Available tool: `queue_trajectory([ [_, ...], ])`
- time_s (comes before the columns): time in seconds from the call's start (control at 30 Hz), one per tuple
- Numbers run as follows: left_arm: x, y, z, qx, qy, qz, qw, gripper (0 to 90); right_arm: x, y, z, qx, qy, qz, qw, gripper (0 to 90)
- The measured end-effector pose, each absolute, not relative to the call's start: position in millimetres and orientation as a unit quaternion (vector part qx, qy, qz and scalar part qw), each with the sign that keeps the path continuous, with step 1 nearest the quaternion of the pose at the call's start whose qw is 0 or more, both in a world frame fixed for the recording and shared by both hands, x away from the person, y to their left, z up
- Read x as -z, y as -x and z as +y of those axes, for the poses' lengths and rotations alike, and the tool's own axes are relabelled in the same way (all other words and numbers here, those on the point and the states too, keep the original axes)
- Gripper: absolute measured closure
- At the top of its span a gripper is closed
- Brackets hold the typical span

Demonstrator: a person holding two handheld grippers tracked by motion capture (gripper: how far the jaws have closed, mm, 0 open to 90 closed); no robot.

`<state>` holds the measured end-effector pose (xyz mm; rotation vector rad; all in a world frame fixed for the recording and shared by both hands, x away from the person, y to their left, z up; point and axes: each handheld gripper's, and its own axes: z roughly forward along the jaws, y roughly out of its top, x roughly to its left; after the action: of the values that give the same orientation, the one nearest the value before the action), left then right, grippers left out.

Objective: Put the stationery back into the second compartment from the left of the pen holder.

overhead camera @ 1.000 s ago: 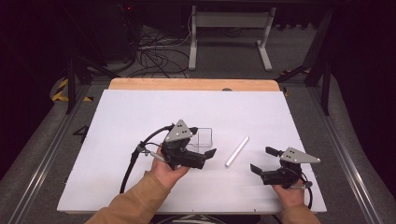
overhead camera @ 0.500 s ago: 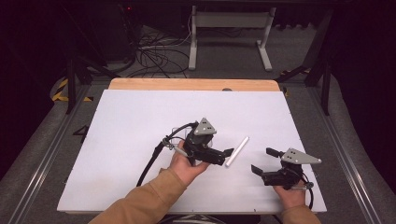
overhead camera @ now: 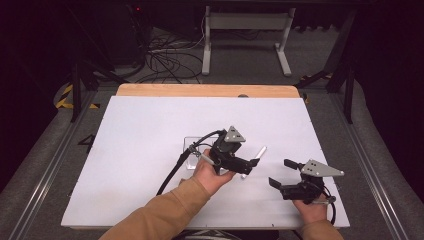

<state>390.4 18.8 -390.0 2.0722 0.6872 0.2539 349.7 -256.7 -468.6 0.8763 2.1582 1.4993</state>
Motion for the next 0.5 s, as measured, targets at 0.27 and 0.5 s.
queue_trajectory([
  [0.27, 394.5, -394.4, 7.9, -0.105, -0.845, 0.282, 0.442, 15.4, 467.5, -347.5, -259.1, -0.540, -0.310, 0.761, 0.181, 9.5],
  [0.5, 398.2, -402.2, -4.1, -0.106, -0.854, 0.289, 0.420, 17.0, 467.7, -343.8, -260.6, -0.535, -0.307, 0.765, 0.185, 9.9],
])
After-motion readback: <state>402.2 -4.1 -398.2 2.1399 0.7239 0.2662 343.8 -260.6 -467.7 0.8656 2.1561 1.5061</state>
